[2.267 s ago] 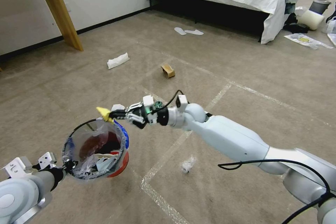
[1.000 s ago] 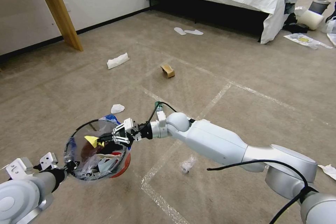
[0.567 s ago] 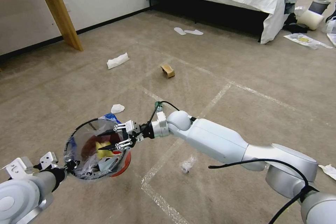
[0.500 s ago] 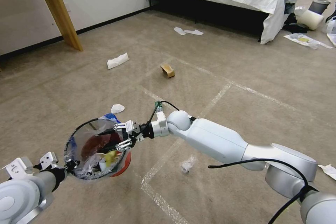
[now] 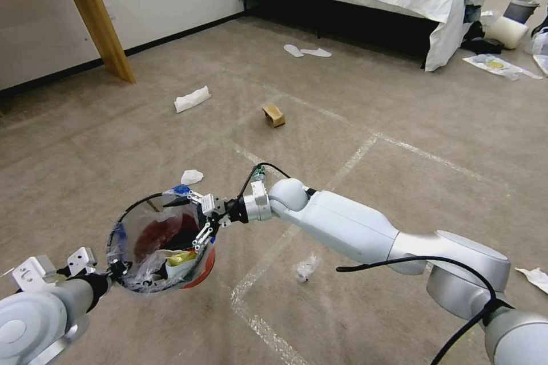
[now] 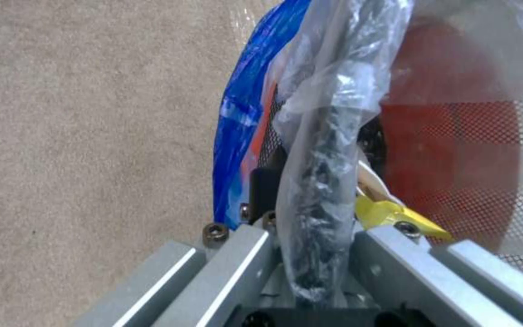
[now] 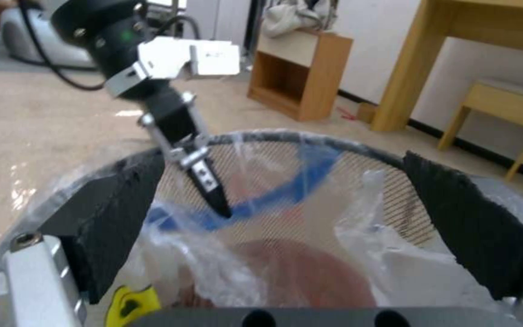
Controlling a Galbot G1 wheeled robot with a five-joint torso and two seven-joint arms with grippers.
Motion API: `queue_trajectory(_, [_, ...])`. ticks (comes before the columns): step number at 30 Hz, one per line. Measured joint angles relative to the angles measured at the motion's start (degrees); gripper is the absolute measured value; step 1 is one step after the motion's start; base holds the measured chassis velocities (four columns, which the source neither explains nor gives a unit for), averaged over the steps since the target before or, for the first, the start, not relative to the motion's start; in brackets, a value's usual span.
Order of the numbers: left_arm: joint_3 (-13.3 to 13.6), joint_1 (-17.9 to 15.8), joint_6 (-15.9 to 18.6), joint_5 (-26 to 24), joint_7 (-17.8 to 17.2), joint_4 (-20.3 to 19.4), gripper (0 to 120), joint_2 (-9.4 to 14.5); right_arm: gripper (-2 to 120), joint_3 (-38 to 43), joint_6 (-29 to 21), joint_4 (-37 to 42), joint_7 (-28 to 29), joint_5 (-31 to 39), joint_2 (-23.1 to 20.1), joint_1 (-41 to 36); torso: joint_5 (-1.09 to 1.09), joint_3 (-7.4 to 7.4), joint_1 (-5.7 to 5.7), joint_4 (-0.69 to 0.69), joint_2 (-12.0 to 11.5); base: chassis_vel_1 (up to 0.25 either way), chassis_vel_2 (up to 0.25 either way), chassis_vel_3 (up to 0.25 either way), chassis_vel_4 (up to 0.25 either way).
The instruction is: Pick up the trash bin and place the garbage on the floor into it.
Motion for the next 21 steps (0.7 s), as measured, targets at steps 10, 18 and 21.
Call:
queue_trajectory(10, [0.3,0.0,0.5,-0.9,-1.0,0.6,0,-0.2,100,8.1,-0.3,5.3,1.8,5.6,-1.7,-2.1,0.0,0.0,0.0,0.02,0.0,0.0,0.0,0.0,0.0])
queue_trajectory(18, [0.0,-0.1,0.8,-2.5,-2.0,1.4,0,0.4,100,17.9,-0.7,7.6,-1.5,7.3,-10.6,-2.7,0.02,0.0,0.0,0.0,0.0,0.0,0.0,0.0,0.0])
queue_trajectory(21, [-0.1,-0.2,0.8,-2.6,-2.0,1.7,0,0.4,100,19.7,-1.6,5.6,-6.0,6.3,-15.3,-2.3,0.03,0.0,0.0,-0.03,0.0,0.0,0.0,0.0,0.0])
